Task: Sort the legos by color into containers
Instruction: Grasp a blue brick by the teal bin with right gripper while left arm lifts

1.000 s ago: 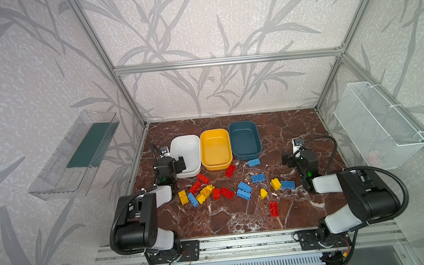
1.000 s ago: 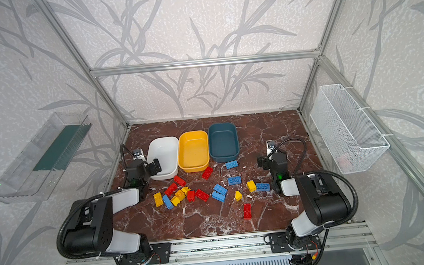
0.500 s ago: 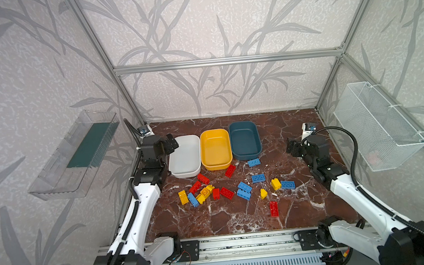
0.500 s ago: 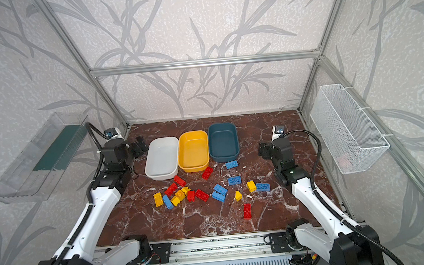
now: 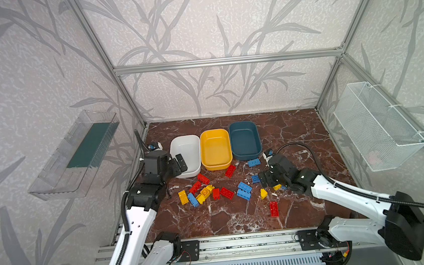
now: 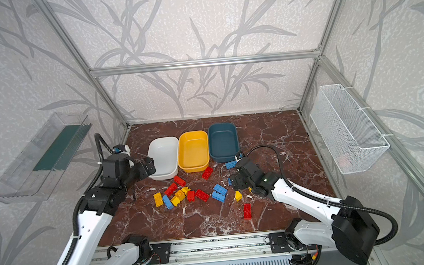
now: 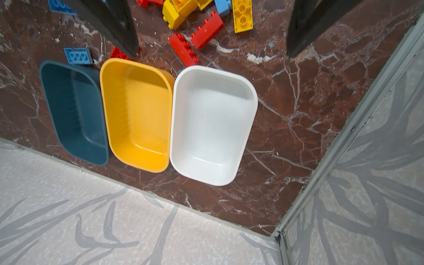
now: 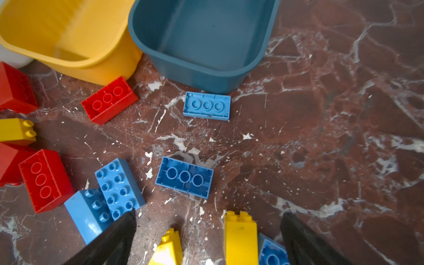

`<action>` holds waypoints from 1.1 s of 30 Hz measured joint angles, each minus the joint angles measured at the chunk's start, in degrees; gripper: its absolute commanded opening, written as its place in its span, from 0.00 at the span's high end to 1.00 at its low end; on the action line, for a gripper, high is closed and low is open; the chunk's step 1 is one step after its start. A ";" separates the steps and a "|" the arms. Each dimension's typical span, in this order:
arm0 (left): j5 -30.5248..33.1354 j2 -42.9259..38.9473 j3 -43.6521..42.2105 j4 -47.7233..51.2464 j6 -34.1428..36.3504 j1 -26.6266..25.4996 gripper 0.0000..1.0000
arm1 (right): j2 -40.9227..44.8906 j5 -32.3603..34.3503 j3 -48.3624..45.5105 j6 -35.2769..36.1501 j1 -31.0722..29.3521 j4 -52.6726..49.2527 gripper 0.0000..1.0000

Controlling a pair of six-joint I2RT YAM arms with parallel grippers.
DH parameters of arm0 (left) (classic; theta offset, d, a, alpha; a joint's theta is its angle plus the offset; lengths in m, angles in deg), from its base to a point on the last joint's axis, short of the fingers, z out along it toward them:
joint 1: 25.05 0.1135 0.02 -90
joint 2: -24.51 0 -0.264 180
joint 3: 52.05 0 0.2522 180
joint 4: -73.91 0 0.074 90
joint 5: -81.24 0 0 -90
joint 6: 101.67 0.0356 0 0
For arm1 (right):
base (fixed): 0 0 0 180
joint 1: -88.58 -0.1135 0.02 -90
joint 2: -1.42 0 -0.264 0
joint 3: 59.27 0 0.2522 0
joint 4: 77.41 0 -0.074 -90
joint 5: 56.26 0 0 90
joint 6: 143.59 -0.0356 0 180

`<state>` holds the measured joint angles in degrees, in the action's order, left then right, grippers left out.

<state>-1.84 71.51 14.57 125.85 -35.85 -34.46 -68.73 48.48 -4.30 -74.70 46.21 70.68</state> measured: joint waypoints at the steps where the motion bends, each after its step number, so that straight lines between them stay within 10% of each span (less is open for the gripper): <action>1: -0.33 -1.01 -0.81 0.26 0.00 -0.09 0.01 | -1.29 0.46 0.00 -1.07 -0.39 0.17 0.01; 21: -2.97 -1.75 -3.69 0.85 0.11 -0.28 0.01 | -21.22 2.45 8.15 -11.04 -1.36 3.21 0.00; 33: -3.48 -1.81 -3.69 0.83 0.09 -0.28 0.01 | -25.88 1.68 9.55 -11.67 -1.44 3.63 0.16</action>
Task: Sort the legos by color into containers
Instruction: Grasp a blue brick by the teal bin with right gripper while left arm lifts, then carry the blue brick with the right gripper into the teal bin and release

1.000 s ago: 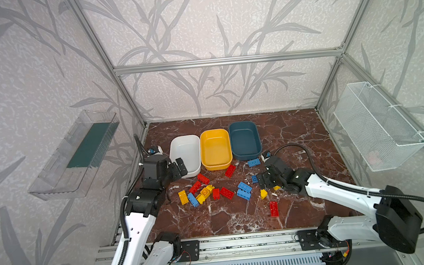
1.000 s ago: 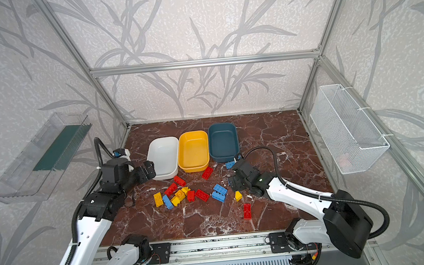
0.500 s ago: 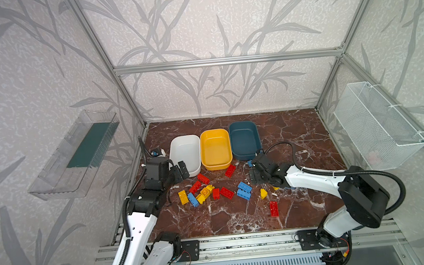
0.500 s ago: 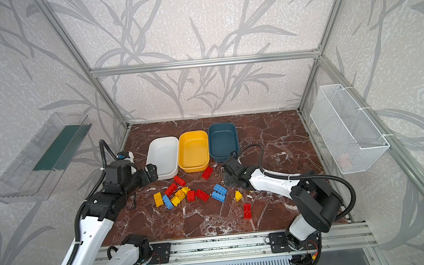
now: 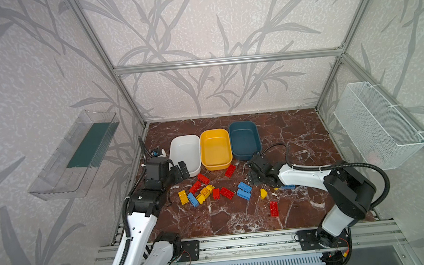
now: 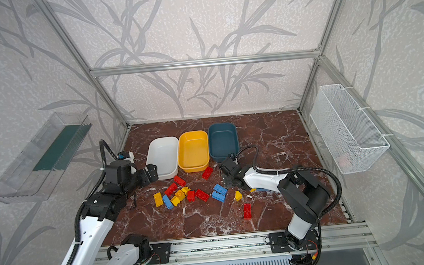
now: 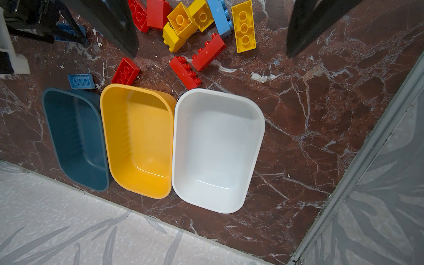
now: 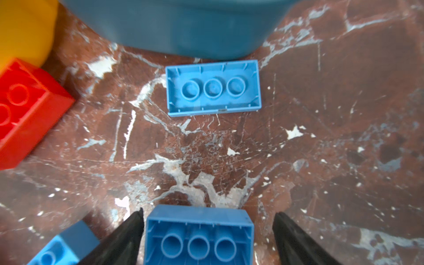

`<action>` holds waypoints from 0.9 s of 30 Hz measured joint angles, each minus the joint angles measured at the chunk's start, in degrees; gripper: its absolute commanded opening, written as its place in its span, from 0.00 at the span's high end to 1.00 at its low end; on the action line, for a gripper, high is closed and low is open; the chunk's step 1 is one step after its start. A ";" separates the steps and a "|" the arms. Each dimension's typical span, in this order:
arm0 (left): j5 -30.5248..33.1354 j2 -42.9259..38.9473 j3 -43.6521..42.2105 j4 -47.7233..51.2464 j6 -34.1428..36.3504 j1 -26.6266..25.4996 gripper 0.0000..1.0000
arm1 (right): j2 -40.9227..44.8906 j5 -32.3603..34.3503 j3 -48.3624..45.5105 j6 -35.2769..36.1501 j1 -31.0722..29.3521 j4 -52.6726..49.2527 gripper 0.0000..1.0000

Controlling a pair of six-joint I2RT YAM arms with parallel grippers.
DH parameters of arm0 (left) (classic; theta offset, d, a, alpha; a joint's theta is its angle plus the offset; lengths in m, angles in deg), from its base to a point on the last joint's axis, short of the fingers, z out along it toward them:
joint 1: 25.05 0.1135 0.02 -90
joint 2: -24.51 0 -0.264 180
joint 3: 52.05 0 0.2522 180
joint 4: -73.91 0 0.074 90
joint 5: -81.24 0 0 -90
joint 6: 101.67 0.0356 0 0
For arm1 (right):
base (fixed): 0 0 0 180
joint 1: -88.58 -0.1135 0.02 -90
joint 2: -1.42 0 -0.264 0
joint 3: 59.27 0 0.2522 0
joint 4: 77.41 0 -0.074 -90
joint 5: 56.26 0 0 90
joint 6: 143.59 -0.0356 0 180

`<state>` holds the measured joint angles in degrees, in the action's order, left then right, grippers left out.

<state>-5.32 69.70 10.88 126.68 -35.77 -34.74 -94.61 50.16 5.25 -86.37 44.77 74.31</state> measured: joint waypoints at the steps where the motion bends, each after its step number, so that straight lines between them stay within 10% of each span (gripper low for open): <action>1: -0.11 0.00 0.00 0.00 0.00 0.00 0.01 | -0.55 -0.07 0.31 0.00 -0.02 0.02 0.18; 9: -0.28 0.00 0.00 0.00 0.00 0.00 0.01 | -3.23 -0.42 2.54 -1.33 -0.02 -1.27 0.46; 27: -0.46 0.00 0.00 0.04 0.00 0.00 0.01 | 0.85 -1.97 7.34 2.60 -0.02 -7.34 0.50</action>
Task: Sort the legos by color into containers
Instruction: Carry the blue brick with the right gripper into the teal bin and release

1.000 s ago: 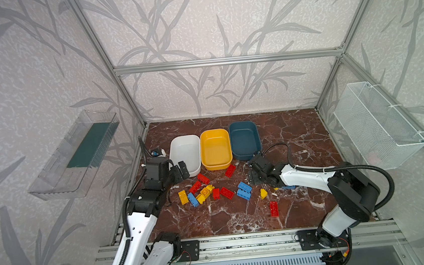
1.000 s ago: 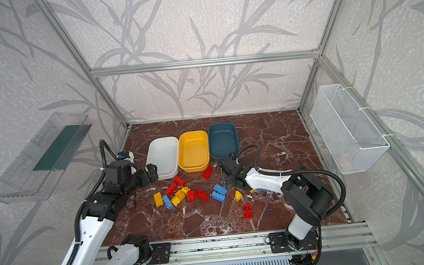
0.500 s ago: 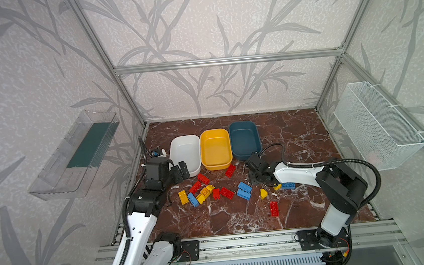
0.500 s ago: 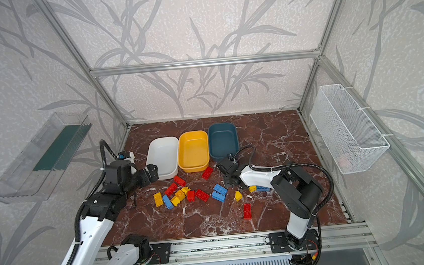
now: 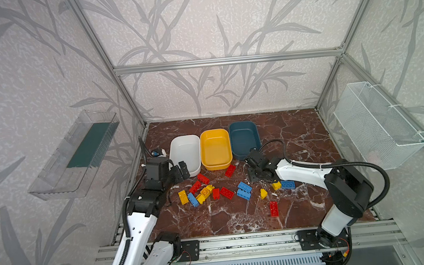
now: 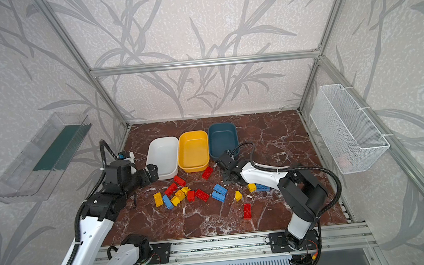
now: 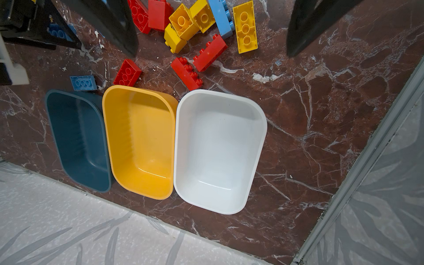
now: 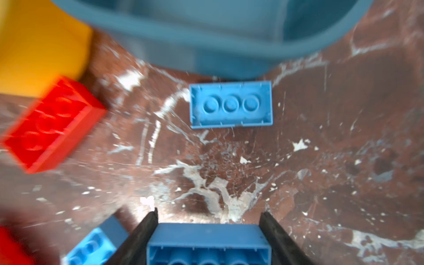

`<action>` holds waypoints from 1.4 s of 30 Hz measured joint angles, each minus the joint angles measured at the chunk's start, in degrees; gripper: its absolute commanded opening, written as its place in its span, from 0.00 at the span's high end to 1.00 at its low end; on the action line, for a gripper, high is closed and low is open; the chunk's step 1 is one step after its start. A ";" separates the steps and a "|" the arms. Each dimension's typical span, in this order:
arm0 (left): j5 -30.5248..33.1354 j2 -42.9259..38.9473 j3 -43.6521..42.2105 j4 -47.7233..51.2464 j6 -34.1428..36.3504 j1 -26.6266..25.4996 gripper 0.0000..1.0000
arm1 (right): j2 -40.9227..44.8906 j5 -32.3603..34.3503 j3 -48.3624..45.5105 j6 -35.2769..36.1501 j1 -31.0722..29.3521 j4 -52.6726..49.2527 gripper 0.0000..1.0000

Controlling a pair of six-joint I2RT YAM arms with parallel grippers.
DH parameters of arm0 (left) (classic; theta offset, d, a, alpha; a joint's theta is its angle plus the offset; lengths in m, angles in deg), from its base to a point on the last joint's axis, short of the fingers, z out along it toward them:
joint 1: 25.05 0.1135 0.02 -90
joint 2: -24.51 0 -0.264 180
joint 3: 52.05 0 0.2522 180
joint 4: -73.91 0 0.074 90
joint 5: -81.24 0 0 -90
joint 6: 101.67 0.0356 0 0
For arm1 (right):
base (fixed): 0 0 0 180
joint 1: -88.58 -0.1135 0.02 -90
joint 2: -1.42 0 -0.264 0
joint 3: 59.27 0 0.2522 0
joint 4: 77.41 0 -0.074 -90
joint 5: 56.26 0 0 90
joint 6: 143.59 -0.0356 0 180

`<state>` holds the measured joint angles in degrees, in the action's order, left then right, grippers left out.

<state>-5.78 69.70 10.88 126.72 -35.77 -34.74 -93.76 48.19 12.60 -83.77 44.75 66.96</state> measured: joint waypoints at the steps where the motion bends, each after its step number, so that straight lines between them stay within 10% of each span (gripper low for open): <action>1: -0.07 0.00 0.00 0.00 0.00 0.00 0.01 | 0.98 -0.02 0.55 0.57 0.00 -0.31 0.50; 21: -0.37 -0.24 0.00 0.57 -0.09 -0.66 0.01 | 6.99 -4.55 18.86 8.57 4.37 -6.51 0.51; 42: -4.09 4.42 0.00 1.31 0.09 -0.70 0.03 | -22.56 -17.66 39.36 7.04 15.39 -6.84 0.50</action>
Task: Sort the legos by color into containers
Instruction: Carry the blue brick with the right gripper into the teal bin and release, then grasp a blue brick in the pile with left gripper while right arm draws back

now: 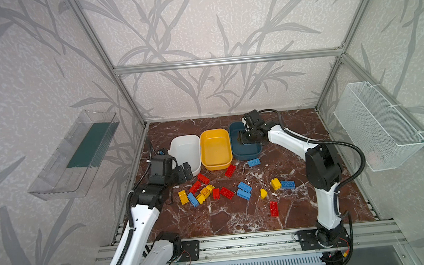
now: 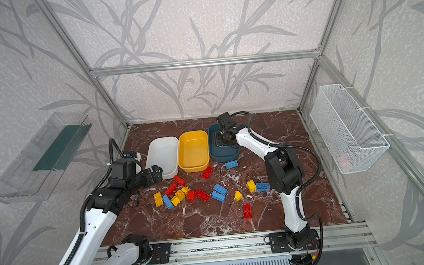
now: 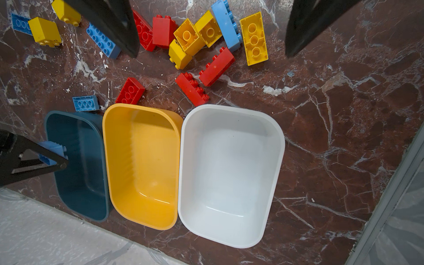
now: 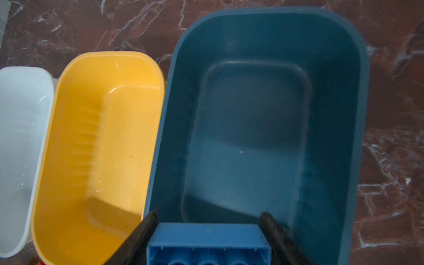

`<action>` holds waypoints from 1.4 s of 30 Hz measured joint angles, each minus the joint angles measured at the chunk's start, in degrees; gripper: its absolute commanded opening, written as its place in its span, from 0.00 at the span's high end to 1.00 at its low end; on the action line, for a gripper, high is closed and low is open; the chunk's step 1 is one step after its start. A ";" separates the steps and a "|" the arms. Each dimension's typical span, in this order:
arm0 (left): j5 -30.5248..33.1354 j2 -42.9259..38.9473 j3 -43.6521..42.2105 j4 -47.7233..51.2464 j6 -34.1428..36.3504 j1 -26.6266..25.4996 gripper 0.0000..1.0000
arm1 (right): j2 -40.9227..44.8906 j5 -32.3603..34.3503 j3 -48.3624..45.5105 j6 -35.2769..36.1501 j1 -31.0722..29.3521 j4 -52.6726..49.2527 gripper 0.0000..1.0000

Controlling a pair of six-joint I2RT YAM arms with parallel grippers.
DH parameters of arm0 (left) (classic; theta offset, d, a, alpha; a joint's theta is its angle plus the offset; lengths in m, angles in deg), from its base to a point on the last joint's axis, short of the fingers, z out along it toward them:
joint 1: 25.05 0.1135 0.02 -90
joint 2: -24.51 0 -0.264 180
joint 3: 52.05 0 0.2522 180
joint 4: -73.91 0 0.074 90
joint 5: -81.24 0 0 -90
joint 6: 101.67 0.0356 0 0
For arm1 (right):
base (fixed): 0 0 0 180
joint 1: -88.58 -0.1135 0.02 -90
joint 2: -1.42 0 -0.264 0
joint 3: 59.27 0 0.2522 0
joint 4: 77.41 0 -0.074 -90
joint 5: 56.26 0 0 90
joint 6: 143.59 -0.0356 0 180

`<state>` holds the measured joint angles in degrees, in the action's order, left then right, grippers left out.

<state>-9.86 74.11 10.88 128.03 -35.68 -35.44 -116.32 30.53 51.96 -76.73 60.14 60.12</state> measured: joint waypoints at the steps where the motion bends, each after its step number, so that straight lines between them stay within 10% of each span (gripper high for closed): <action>1: -0.22 0.37 0.00 0.00 0.00 0.00 0.04 | -0.48 -0.26 0.35 -0.20 0.35 0.04 0.49; 11: -1.55 2.25 0.11 0.11 0.42 -0.76 0.04 | -1.42 -1.42 2.16 -0.52 1.40 0.02 0.16; 21: 5.55 3.50 1.29 4.13 -1.40 -8.98 0.11 | 2.05 -3.37 -1.05 -0.61 1.40 1.84 0.18; 33: 8.68 1.05 -7.30 5.88 -16.22 -9.38 0.36 | 30.29 -1.11 -32.50 -5.09 -2.08 17.38 0.24; 42: 8.39 4.28 -12.24 3.32 -26.10 -9.86 0.55 | 34.21 2.25 -48.46 -7.54 -7.58 23.39 0.24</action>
<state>-1.47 78.39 -1.36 131.36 -61.78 -45.30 -82.11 32.79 3.50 -84.27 52.55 83.51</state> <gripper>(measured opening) 0.450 0.765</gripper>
